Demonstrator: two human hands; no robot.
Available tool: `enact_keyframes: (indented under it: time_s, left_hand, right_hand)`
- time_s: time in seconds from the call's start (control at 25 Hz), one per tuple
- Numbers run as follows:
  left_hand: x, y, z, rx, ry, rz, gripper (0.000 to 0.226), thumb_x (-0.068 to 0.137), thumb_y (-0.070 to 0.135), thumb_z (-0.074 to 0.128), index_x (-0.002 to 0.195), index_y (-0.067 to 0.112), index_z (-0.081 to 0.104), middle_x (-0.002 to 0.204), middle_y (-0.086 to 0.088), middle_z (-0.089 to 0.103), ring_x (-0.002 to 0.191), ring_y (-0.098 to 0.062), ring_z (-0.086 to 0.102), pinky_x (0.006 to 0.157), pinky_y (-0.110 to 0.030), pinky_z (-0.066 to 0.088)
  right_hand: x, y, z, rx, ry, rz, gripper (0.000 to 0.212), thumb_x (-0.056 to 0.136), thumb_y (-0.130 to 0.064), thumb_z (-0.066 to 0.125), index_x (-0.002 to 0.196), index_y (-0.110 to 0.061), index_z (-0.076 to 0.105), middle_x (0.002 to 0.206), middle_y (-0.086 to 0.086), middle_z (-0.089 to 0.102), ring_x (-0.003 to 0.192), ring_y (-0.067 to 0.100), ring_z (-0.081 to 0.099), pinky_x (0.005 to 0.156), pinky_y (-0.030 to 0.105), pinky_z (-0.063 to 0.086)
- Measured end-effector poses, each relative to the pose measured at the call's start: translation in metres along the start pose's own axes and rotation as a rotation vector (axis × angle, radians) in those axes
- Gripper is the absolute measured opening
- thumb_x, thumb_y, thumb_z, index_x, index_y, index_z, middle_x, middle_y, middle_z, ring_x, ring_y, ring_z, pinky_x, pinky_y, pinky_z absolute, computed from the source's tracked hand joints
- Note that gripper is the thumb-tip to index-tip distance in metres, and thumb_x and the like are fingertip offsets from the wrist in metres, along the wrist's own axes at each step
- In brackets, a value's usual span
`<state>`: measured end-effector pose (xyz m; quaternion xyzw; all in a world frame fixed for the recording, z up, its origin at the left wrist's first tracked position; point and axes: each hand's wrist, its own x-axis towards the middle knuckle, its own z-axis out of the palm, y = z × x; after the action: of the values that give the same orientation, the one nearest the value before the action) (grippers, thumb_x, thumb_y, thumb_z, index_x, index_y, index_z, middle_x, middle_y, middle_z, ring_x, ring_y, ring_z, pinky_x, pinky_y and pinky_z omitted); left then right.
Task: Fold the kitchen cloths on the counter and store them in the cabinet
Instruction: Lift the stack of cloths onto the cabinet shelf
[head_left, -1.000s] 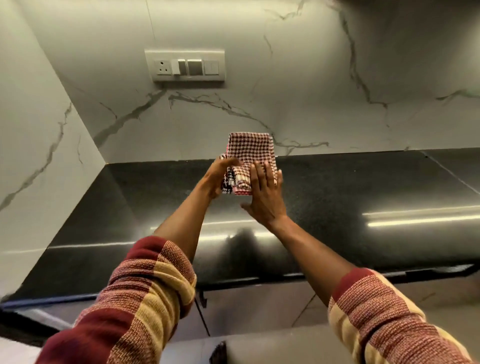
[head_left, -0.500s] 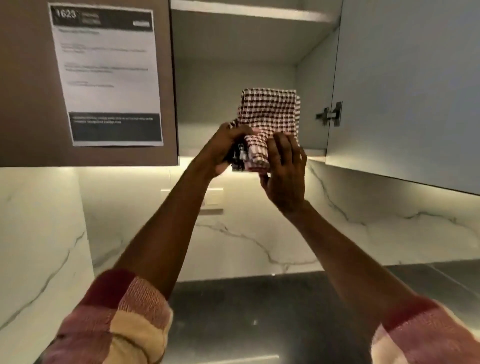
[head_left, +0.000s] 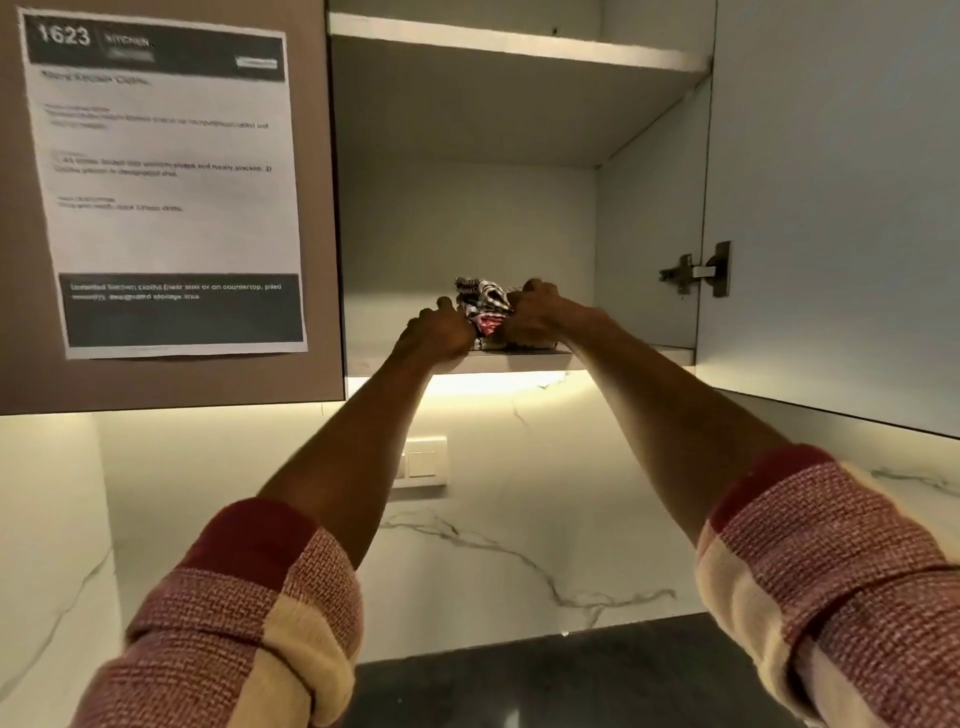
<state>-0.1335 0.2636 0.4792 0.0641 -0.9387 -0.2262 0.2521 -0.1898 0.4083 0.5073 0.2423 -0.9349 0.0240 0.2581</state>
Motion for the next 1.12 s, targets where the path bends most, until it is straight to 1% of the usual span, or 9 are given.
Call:
enact_keyframes:
  time_s: [0.16,0.32,0.44,0.56,0.68,0.8,0.88,0.96,1.12]
  left_hand:
    - [0.019,0.007,0.008,0.110,-0.103,-0.028,0.063,0.096,0.041,0.036,0.148,0.009,0.022,0.152,-0.020,0.031,0.138,-0.038,0.033,0.112,-0.049,0.031]
    - [0.023,0.007,0.009,0.086,-0.091,-0.101,0.068,0.093,0.027,0.048,0.149,0.005,0.015,0.152,-0.022,0.032,0.139,-0.038,0.033,0.114,-0.048,0.030]
    - [0.015,0.006,0.007,0.008,0.011,-0.094,0.062,0.091,0.030,0.048,0.144,0.008,0.026,0.147,-0.022,0.038,0.135,-0.038,0.036,0.110,-0.048,0.033]
    - [0.001,0.007,0.008,-0.040,0.271,-0.008,0.045,0.092,0.029,0.043,0.131,0.006,0.045,0.134,-0.021,0.053,0.125,-0.038,0.047,0.100,-0.046,0.039]
    - [-0.023,0.003,0.008,0.147,0.418,0.245,0.043,0.094,0.030,0.042,0.128,0.004,0.049,0.129,-0.020,0.057,0.121,-0.037,0.049,0.098,-0.046,0.039]
    - [-0.059,-0.005,0.013,0.260,0.421,0.285,0.047,0.096,0.031,0.042,0.135,0.005,0.043,0.142,-0.018,0.046,0.134,-0.035,0.037,0.107,-0.049,0.031]
    - [-0.100,0.001,0.018,0.291,0.429,0.271,0.049,0.094,0.025,0.046,0.138,0.004,0.039,0.147,-0.019,0.039,0.138,-0.035,0.033,0.110,-0.050,0.028]
    - [-0.141,0.015,0.019,0.308,0.466,0.304,0.052,0.091,0.018,0.049,0.140,0.004,0.038,0.148,-0.021,0.038,0.137,-0.035,0.034,0.109,-0.050,0.030]
    - [-0.221,0.063,0.012,0.230,0.577,0.393,0.051,0.089,0.015,0.050,0.138,0.002,0.042,0.145,-0.022,0.042,0.135,-0.037,0.039,0.106,-0.049,0.034]
  right_hand:
    - [0.031,-0.007,0.032,-0.035,0.016,0.148,0.074,0.083,-0.059,0.058,0.143,-0.021,0.037,0.151,0.016,0.021,0.140,0.036,0.017,0.111,0.054,0.028]
    - [0.040,-0.009,0.041,0.200,0.055,0.117,0.089,0.084,-0.042,0.068,0.148,-0.005,0.019,0.150,0.020,0.034,0.138,0.037,0.034,0.112,0.044,0.033]
    - [0.033,-0.008,0.038,0.126,0.053,0.135,0.082,0.085,-0.047,0.064,0.148,-0.013,0.023,0.151,0.019,0.024,0.142,0.037,0.020,0.115,0.046,0.026]
    - [0.016,-0.012,0.030,0.132,-0.019,0.177,0.076,0.089,-0.054,0.055,0.151,-0.022,0.024,0.158,0.018,0.011,0.145,0.037,0.011,0.117,0.046,0.021]
    - [-0.023,-0.023,0.015,0.387,-0.102,-0.102,0.052,0.102,-0.029,0.044,0.150,-0.014,0.031,0.157,0.012,0.027,0.143,0.033,0.028,0.117,0.035,0.024]
    - [-0.074,-0.020,0.011,0.214,-0.048,-0.009,0.056,0.102,-0.049,0.023,0.150,-0.021,0.027,0.158,0.010,0.029,0.141,0.032,0.033,0.113,0.043,0.025]
    - [-0.118,-0.015,0.011,0.026,-0.027,0.064,0.061,0.099,-0.054,0.031,0.147,-0.017,0.030,0.156,0.010,0.032,0.140,0.034,0.033,0.112,0.048,0.027]
    - [-0.164,-0.017,0.005,0.036,0.022,0.058,0.055,0.096,-0.045,0.046,0.140,-0.012,0.041,0.148,0.012,0.043,0.134,0.033,0.041,0.107,0.045,0.035]
    - [-0.264,-0.026,-0.036,0.077,0.363,0.029,0.033,0.083,-0.011,0.052,0.113,0.000,0.061,0.117,0.019,0.062,0.111,0.037,0.056,0.095,0.040,0.039]
